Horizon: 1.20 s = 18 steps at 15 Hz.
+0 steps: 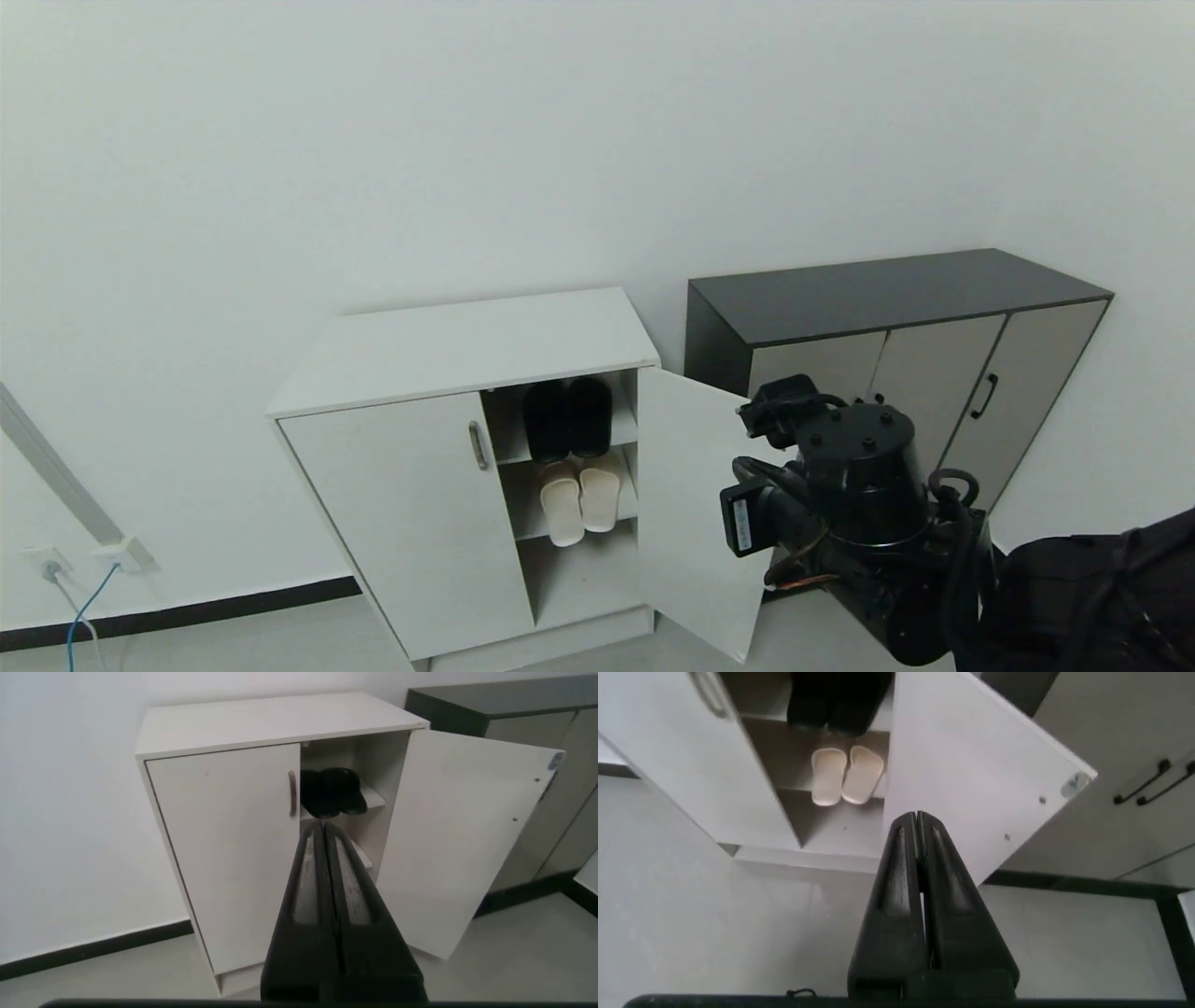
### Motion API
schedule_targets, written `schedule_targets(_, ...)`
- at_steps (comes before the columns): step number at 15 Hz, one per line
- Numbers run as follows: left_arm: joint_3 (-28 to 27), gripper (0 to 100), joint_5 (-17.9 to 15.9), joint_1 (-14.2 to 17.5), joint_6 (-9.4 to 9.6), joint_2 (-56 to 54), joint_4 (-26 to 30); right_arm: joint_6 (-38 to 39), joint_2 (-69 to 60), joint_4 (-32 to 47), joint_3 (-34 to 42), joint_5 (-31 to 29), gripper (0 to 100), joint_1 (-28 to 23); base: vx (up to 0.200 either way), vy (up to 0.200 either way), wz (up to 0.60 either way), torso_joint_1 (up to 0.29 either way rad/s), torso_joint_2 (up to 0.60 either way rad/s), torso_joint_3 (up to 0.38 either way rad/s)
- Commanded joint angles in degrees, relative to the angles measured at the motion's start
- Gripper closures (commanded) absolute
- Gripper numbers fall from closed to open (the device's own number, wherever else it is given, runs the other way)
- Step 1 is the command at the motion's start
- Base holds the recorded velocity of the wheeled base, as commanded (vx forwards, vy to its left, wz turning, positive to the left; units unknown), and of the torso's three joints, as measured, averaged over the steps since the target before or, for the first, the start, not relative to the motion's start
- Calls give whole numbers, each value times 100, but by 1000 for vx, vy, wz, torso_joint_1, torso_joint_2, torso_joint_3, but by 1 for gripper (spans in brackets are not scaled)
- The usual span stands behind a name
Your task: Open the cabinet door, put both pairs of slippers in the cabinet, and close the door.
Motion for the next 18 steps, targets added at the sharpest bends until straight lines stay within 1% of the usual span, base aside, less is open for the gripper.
schedule_targets(1,1,100,1,2,-5,7,1,-18,22,-89,19,-1,100,-148,0,0,0,0,0,0)
schedule_targets(3,1,100,1,11,-5,7,1,-115,154,-89,-25,-1,100,-368,0,0,0,0,0,0)
schedule_targets(5,1,100,1,2,4,7,1,-124,603,-124,-429,412,100,-1053,0,0,0,0,0,0)
schedule_targets(6,1,100,1,2,-5,7,1,-124,655,-115,-509,483,100,-1141,0,0,0,0,0,0)
schedule_targets(7,1,100,1,2,4,7,1,-133,1024,-62,-1071,782,100,-1607,0,0,0,0,0,0)
schedule_targets(9,1,100,1,2,-5,7,1,-124,1464,201,-1783,992,100,-2029,0,0,0,0,0,0)
schedule_targets(11,1,100,1,2,-5,7,1,-89,1692,509,-2275,1203,100,-2301,0,0,0,0,0,0)
schedule_targets(12,1,100,1,2,-5,7,1,-71,1903,720,-2697,1344,100,-2495,0,0,0,0,0,0)
schedule_targets(13,1,100,1,2,-5,7,1,-62,2097,817,-2961,1458,100,-2626,0,0,0,0,0,0)
schedule_targets(18,1,100,1,2,-5,7,1,-54,2791,825,-3576,1660,100,-2881,0,0,0,0,0,0)
